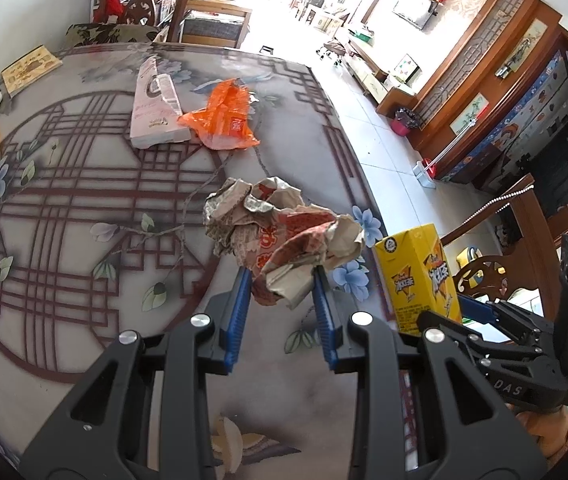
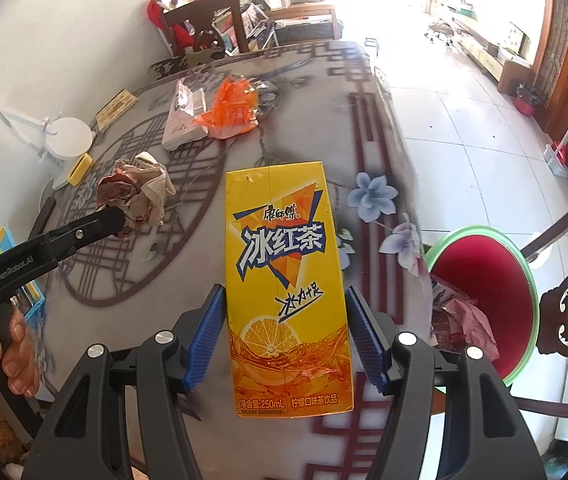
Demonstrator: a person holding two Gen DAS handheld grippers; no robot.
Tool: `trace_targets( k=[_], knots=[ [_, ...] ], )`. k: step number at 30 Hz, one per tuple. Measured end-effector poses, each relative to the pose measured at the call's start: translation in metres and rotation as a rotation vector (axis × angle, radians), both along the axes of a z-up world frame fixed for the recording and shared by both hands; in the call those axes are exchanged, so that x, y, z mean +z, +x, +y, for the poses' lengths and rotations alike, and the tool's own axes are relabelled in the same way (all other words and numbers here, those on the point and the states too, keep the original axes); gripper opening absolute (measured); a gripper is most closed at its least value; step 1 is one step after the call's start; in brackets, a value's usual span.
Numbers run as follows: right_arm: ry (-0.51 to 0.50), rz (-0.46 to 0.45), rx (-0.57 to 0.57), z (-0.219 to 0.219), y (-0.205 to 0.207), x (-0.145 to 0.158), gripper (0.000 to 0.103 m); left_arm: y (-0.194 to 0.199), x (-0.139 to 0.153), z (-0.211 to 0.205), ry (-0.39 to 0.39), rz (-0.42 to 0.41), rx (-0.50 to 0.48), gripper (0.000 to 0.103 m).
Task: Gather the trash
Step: 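Carry both items to the red bin and open both grippers over it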
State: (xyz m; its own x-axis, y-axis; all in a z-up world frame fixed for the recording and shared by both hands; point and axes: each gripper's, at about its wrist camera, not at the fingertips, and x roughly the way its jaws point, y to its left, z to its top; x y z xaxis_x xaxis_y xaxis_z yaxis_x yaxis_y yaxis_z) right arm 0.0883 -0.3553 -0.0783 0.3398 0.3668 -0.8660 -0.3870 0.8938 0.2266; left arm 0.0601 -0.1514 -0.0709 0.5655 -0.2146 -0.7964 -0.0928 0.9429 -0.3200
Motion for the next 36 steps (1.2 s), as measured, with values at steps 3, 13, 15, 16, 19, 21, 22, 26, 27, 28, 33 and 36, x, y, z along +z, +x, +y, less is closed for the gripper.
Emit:
trace_targets(
  k=[3, 13, 15, 16, 19, 21, 22, 26, 27, 28, 33, 36],
  knots=[
    [0.006, 0.006, -0.024, -0.013, 0.001, -0.002, 0.059, 0.003, 0.002, -0.011, 0.009, 0.001, -0.016, 0.03],
    [0.008, 0.031, -0.137, -0.081, 0.01, -0.013, 0.059, 0.018, 0.001, -0.059, 0.024, 0.011, -0.082, 0.03],
    [0.005, 0.037, -0.171, -0.1, 0.014, -0.017, 0.059, 0.022, 0.0, -0.071, 0.028, 0.016, -0.098, 0.03],
    [0.003, 0.04, -0.191, -0.11, 0.017, -0.018, 0.059, 0.024, -0.001, -0.076, 0.029, 0.018, -0.104, 0.03],
    [-0.005, 0.052, -0.245, -0.139, 0.024, -0.025, 0.059, 0.029, -0.004, -0.091, 0.037, 0.029, -0.127, 0.03],
    [-0.01, 0.062, -0.281, -0.158, 0.029, -0.03, 0.059, 0.034, -0.006, -0.099, 0.042, 0.035, -0.143, 0.03],
    [-0.012, 0.065, -0.293, -0.164, 0.03, -0.032, 0.059, 0.036, -0.007, -0.104, 0.046, 0.038, -0.152, 0.03],
    [-0.02, 0.083, -0.34, -0.191, 0.039, -0.042, 0.059, 0.046, -0.011, -0.124, 0.057, 0.059, -0.197, 0.03],
    [-0.021, 0.086, -0.348, -0.193, 0.041, -0.044, 0.059, 0.049, -0.013, -0.13, 0.056, 0.07, -0.218, 0.03],
    [-0.022, 0.091, -0.359, -0.198, 0.043, -0.047, 0.059, 0.052, -0.015, -0.135, 0.057, 0.077, -0.235, 0.03],
    [-0.03, 0.128, -0.42, -0.214, 0.057, -0.061, 0.069, 0.067, -0.016, -0.169, 0.07, 0.079, -0.34, 0.03],
    [-0.009, 0.138, -0.469, -0.225, 0.06, -0.064, 0.074, 0.078, -0.017, -0.191, 0.06, 0.087, -0.407, 0.03]
  ],
)
